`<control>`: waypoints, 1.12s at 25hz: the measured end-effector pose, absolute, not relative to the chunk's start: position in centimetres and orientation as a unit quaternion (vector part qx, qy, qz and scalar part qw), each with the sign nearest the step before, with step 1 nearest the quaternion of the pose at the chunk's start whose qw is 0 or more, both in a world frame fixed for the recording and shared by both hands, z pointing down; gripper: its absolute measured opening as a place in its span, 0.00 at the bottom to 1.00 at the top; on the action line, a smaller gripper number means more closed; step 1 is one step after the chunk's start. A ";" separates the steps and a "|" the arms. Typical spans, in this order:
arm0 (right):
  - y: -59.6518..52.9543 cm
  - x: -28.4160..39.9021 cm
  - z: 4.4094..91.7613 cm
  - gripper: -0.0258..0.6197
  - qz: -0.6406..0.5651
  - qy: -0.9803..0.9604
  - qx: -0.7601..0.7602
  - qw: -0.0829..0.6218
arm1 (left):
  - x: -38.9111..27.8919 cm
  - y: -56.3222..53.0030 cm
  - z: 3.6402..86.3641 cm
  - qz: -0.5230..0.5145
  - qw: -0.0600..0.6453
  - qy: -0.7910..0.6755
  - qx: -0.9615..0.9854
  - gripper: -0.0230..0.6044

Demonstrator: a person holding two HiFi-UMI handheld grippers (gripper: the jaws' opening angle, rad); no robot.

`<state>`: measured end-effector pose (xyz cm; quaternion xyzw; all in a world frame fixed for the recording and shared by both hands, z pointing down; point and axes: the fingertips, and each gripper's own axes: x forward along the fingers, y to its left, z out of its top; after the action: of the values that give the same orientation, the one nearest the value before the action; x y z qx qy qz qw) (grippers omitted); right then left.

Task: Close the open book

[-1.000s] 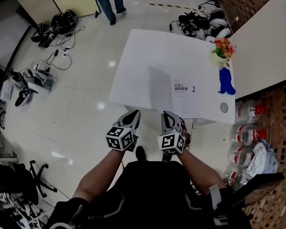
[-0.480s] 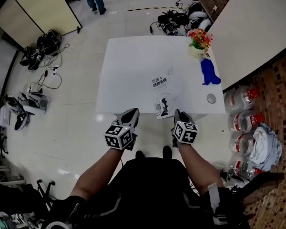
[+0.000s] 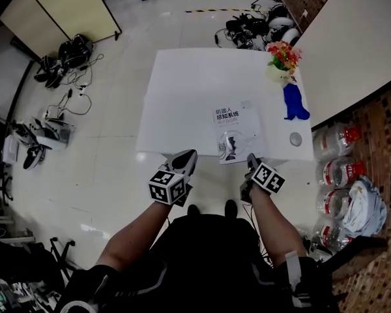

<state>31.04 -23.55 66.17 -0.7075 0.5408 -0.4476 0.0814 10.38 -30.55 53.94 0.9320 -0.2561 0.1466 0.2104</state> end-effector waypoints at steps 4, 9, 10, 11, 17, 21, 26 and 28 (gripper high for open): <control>-21.7 32.7 64.6 0.09 -0.422 0.527 -0.735 0.062 | 9.7 -30.8 53.8 0.134 0.215 -0.261 0.932 0.03; -22.6 31.7 59.9 0.09 -0.345 0.601 -0.721 -0.020 | 8.8 -31.0 52.5 0.099 0.229 -0.266 0.931 0.03; -23.3 30.9 58.8 0.09 -0.322 0.622 -0.712 -0.046 | 8.5 -31.0 52.2 0.093 0.229 -0.267 0.932 0.03; -24.0 30.1 57.9 0.09 -0.299 0.638 -0.706 -0.069 | 8.3 -31.0 51.9 0.089 0.227 -0.268 0.932 0.03; -26.8 23.6 51.0 0.08 -0.228 0.736 -0.634 -0.067 | 6.7 -30.9 48.1 0.058 0.194 -0.273 0.940 0.03; -27.6 19.6 45.4 0.08 -0.160 0.796 -0.580 -0.061 | 5.7 -30.8 44.6 0.019 0.178 -0.267 0.947 0.03; -27.7 18.6 42.0 0.08 -0.131 0.817 -0.557 -0.062 | 5.5 -30.3 40.9 -0.001 0.170 -0.262 0.950 0.03; -27.2 19.0 41.2 0.08 -0.119 0.820 -0.556 -0.069 | 5.8 -29.8 40.4 0.001 0.160 -0.264 0.951 0.03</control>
<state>18.95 -27.20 41.23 -0.5561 0.8197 -0.1190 -0.0689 5.80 -29.82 40.37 0.9512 -0.2636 0.0006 0.1601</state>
